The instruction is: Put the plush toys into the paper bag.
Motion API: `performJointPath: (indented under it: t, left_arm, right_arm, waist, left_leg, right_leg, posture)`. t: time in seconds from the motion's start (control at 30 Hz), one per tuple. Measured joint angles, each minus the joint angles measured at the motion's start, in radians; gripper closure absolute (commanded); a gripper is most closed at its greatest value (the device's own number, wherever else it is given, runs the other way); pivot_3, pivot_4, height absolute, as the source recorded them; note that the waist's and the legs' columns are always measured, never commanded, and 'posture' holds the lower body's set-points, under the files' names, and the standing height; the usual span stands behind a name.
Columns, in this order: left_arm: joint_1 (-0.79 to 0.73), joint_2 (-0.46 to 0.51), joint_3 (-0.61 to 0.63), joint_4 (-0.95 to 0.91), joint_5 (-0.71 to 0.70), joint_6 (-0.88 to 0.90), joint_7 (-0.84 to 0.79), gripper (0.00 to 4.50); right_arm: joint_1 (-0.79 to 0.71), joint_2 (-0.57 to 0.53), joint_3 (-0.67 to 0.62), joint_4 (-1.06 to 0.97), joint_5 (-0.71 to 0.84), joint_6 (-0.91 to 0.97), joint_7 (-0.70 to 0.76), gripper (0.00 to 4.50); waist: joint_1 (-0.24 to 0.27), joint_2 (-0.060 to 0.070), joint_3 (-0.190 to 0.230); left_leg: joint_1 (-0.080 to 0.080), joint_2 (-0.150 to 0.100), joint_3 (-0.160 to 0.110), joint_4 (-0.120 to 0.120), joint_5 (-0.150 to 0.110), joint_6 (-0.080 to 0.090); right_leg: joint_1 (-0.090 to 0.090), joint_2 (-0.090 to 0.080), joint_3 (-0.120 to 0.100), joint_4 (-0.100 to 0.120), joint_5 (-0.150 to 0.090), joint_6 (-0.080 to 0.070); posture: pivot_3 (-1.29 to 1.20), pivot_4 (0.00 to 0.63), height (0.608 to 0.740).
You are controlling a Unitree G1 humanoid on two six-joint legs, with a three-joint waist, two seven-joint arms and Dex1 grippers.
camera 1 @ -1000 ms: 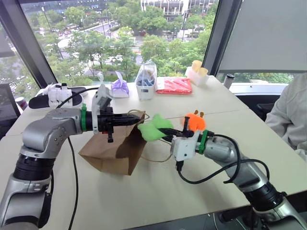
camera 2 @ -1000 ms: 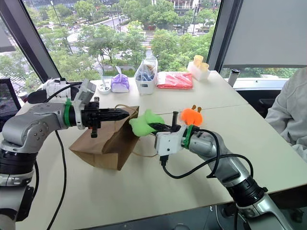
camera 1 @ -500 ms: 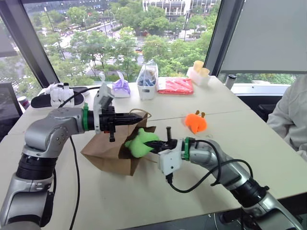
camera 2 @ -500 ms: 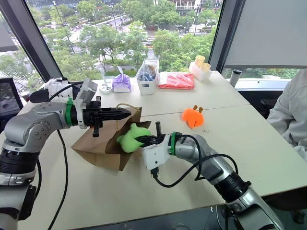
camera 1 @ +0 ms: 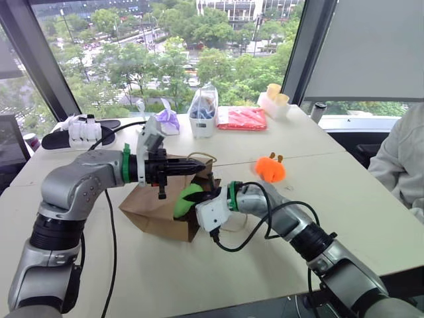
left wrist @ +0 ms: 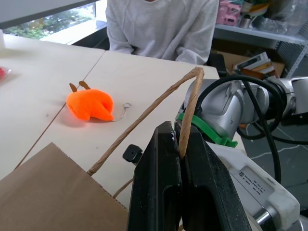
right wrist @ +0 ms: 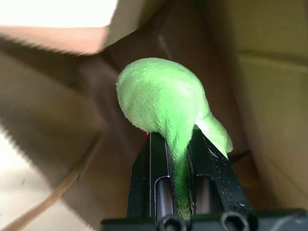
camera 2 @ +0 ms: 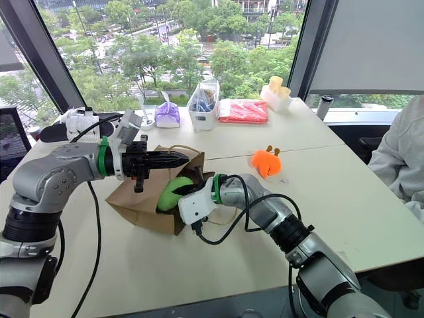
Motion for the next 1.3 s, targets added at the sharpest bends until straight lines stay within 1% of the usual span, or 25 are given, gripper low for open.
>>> performJointPath:
  t: [0.2, 0.23, 0.33, 0.47, 0.57, 0.63, 0.7, 0.77, 0.8, 0.87, 0.9, 0.93, 0.97, 1.1, 1.2, 1.27, 1.3]
  left_arm:
    - [0.009, 0.001, 0.002, 0.0, -0.006, 0.0, 0.016, 4.5]
    - [0.009, 0.001, 0.002, 0.0, -0.006, 0.0, 0.017, 4.5]
    - [0.009, 0.001, 0.004, 0.004, -0.006, -0.001, 0.018, 4.5]
    - [0.009, -0.001, 0.005, 0.023, -0.005, -0.005, 0.026, 4.5]
    - [0.008, -0.002, 0.006, 0.028, -0.005, -0.009, 0.029, 4.5]
    - [0.009, -0.001, 0.006, 0.03, -0.004, -0.01, 0.031, 4.5]
    - [0.009, 0.0, 0.006, 0.03, -0.005, -0.01, 0.032, 4.5]
    - [0.01, -0.001, 0.007, 0.03, -0.005, -0.011, 0.033, 4.5]
    - [0.01, -0.005, 0.006, 0.03, -0.005, -0.011, 0.034, 4.5]
    - [0.014, -0.019, 0.007, 0.029, -0.005, -0.014, 0.036, 4.5]
    - [0.022, -0.021, 0.008, 0.029, -0.005, -0.019, 0.038, 4.5]
    - [0.025, -0.023, 0.008, 0.029, -0.005, -0.023, 0.04, 4.5]
    - [0.029, -0.025, 0.008, 0.029, -0.004, -0.026, 0.044, 4.5]
    - [0.031, -0.041, 0.008, 0.028, -0.002, -0.034, 0.056, 4.5]
    - [0.033, -0.043, 0.008, 0.024, -0.002, -0.036, 0.061, 4.5]
    - [0.042, -0.043, 0.009, 0.018, -0.002, -0.037, 0.066, 4.5]
    - [0.044, -0.043, 0.009, 0.016, -0.002, -0.037, 0.067, 4.5]
  right_arm:
    - [0.003, 0.004, -0.009, 0.037, 0.003, -0.009, -0.033, 0.31]
    - [0.009, 0.001, -0.015, 0.034, 0.002, -0.01, -0.043, 0.07]
    - [0.053, -0.015, -0.055, -0.005, 0.015, 0.009, -0.063, 0.07]
    - [0.181, -0.021, -0.192, -0.159, 0.161, 0.128, -0.069, 0.07]
    - [0.267, -0.03, -0.32, -0.3, 0.298, 0.287, -0.067, 0.07]
    - [0.315, -0.035, -0.421, -0.368, 0.384, 0.428, -0.086, 0.07]
    - [0.333, -0.031, -0.516, -0.389, 0.441, 0.568, -0.134, 0.07]
    - [0.318, -0.002, -0.587, -0.371, 0.453, 0.696, -0.232, 0.07]
    - [0.289, 0.013, -0.615, -0.323, 0.441, 0.758, -0.307, 0.07]
    - [0.236, 0.019, -0.641, -0.197, 0.401, 0.808, -0.422, 0.07]
    - [0.205, 0.026, -0.644, -0.108, 0.378, 0.815, -0.48, 0.07]
    - [0.188, 0.036, -0.645, -0.058, 0.371, 0.813, -0.507, 0.07]
    - [0.151, 0.054, -0.642, 0.034, 0.365, 0.798, -0.537, 0.07]
    - [0.0, 0.109, -0.622, 0.369, 0.363, 0.726, -0.598, 0.07]
    - [-0.068, 0.12, -0.629, 0.551, 0.38, 0.673, -0.619, 0.07]
    - [-0.108, 0.122, -0.648, 0.639, 0.396, 0.662, -0.629, 0.07]
    - [-0.127, 0.12, -0.66, 0.674, 0.405, 0.66, -0.634, 0.28]
  waist:
    - [0.001, 0.0, 0.0]
    - [0.001, 0.0, 0.0]
    - [0.002, 0.0, 0.0]
    - [0.003, 0.0, 0.0]
    - [0.005, 0.0, 0.0]
    - [0.008, 0.0, 0.0]
    - [0.008, 0.0, 0.0]
    - [0.004, 0.0, 0.0]
    - [0.001, 0.0, 0.0]
    - [0.003, 0.0, 0.0]
    - [0.002, 0.0, 0.0]
    - [0.001, 0.0, 0.0]
    - [-0.003, 0.0, 0.0]
    - [-0.02, 0.0, 0.0]
    - [-0.021, 0.0, 0.0]
    - [-0.024, 0.0, 0.0]
    - [-0.025, 0.0, 0.0]
  left_leg:
    - [0.0, 0.0, 0.0, 0.0, 0.0, 0.0]
    - [0.0, 0.0, 0.0, 0.0, 0.0, 0.0]
    - [0.0, 0.0, 0.0, 0.0, 0.0, 0.0]
    - [-0.001, 0.0, -0.001, 0.0, 0.0, 0.0]
    - [0.0, 0.0, -0.001, 0.0, 0.0, 0.0]
    - [0.0, 0.0, -0.001, 0.0, 0.0, 0.0]
    - [0.0, 0.0, 0.0, 0.001, 0.0, 0.0]
    - [0.001, 0.0, 0.0, 0.0, 0.0, 0.0]
    - [0.001, 0.0, 0.001, 0.0, 0.0, 0.0]
    - [0.001, 0.0, 0.001, -0.001, 0.001, -0.001]
    - [0.001, 0.0, 0.001, -0.001, 0.001, -0.001]
    - [0.001, 0.0, 0.002, -0.002, 0.001, -0.001]
    - [0.001, 0.0, 0.002, -0.002, 0.001, -0.001]
    - [0.0, 0.0, 0.002, -0.002, 0.001, -0.001]
    - [-0.001, -0.001, 0.001, -0.002, 0.0, 0.0]
    - [-0.001, -0.001, 0.001, -0.002, 0.0, 0.0]
    - [-0.001, 0.0, 0.001, -0.002, 0.0, 0.0]
  right_leg:
    - [0.0, 0.0, 0.0, 0.0, 0.0, 0.0]
    - [0.0, 0.0, 0.0, 0.0, 0.0, 0.0]
    - [0.0, 0.0, 0.0, 0.0, 0.0, 0.0]
    - [0.0, 0.0, 0.0, 0.0, 0.0, 0.0]
    - [0.0, 0.0, 0.0, 0.0, 0.0, 0.0]
    - [0.001, 0.0, 0.0, 0.0, 0.0, 0.0]
    - [0.001, 0.0, 0.001, 0.0, 0.0, 0.0]
    - [0.001, 0.0, 0.001, 0.0, 0.0, 0.0]
    - [0.0, 0.0, 0.002, 0.001, 0.0, -0.001]
    - [0.0, 0.0, 0.002, 0.001, 0.0, -0.001]
    - [0.0, 0.0, 0.002, 0.001, 0.0, -0.001]
    - [-0.001, 0.0, 0.002, 0.001, 0.0, -0.001]
    - [-0.001, 0.0, 0.003, 0.001, 0.0, -0.001]
    - [-0.001, -0.001, 0.003, 0.0, 0.001, -0.001]
    - [-0.001, -0.001, 0.003, 0.0, 0.001, -0.001]
    - [-0.001, -0.001, 0.003, 0.0, 0.001, -0.001]
    - [-0.001, -0.001, 0.003, 0.0, 0.001, -0.001]
  posture:
    - [0.0, 0.15, 0.74]
    - [0.0, 0.15, 0.74]
    - [0.0, 0.15, 0.74]
    - [0.0, 0.15, 0.74]
    - [0.0, 0.15, 0.74]
    - [0.0, 0.15, 0.74]
    - [0.0, 0.15, 0.74]
    - [0.0, 0.15, 0.74]
    - [0.0, 0.15, 0.74]
    - [0.0, 0.15, 0.74]
    - [0.0, 0.15, 0.74]
    - [0.0, 0.15, 0.74]
    - [0.0, 0.15, 0.74]
    - [0.0, 0.15, 0.74]
    - [0.0, 0.15, 0.74]
    - [0.0, 0.15, 0.74]
    - [0.0, 0.15, 0.74]
